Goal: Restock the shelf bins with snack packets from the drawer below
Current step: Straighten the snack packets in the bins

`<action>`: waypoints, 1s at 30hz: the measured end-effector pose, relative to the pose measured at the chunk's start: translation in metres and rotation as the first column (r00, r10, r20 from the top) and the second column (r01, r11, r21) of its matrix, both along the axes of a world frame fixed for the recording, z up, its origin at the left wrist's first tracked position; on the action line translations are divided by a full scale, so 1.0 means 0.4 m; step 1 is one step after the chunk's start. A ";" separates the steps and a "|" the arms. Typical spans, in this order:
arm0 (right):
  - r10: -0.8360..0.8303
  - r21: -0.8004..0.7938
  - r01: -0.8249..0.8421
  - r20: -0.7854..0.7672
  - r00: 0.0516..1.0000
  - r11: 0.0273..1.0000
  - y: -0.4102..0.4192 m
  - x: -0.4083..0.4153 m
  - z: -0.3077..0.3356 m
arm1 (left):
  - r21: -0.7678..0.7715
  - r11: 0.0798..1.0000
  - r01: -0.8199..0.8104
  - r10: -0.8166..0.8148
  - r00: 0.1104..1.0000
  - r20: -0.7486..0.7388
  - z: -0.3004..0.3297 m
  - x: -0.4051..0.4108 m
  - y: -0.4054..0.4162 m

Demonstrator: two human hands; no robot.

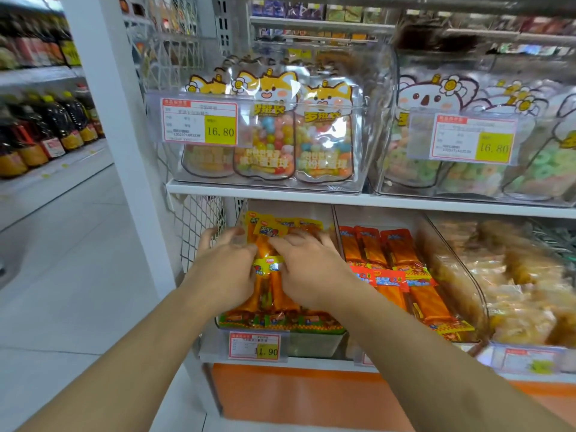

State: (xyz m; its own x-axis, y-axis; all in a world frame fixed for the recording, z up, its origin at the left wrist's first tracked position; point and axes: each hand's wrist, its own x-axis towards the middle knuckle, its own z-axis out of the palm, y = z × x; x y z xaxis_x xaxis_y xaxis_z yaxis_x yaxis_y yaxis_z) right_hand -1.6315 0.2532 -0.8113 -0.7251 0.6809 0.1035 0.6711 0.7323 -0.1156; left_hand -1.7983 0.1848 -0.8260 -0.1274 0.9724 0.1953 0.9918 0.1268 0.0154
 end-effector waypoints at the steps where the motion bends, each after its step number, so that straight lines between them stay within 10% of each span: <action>1: 0.008 -0.035 -0.007 0.033 0.999 0.999 0.026 -0.023 -0.004 | 0.014 1.000 0.001 -0.002 1.000 0.009 -0.002 -0.001 -0.001; 9: 0.007 -0.106 0.015 0.201 0.979 0.994 0.126 -0.086 -0.019 | 0.035 0.999 0.022 -0.023 0.999 0.023 -0.003 -0.009 -0.002; 30: -0.150 -0.290 0.154 0.037 0.988 0.945 0.169 -0.128 -0.005 | 0.034 0.999 -0.040 0.035 0.990 0.135 -0.010 -0.020 0.014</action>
State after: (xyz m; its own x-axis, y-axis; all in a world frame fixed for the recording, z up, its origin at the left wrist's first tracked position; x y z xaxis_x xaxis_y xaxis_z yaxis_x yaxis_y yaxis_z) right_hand -1.6826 0.3208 -0.8132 -0.6106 0.7820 -0.1249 0.7748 0.5574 -0.2983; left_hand -1.8064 0.1905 -0.8300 -0.1914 0.9590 0.2092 0.9749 0.1610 0.1538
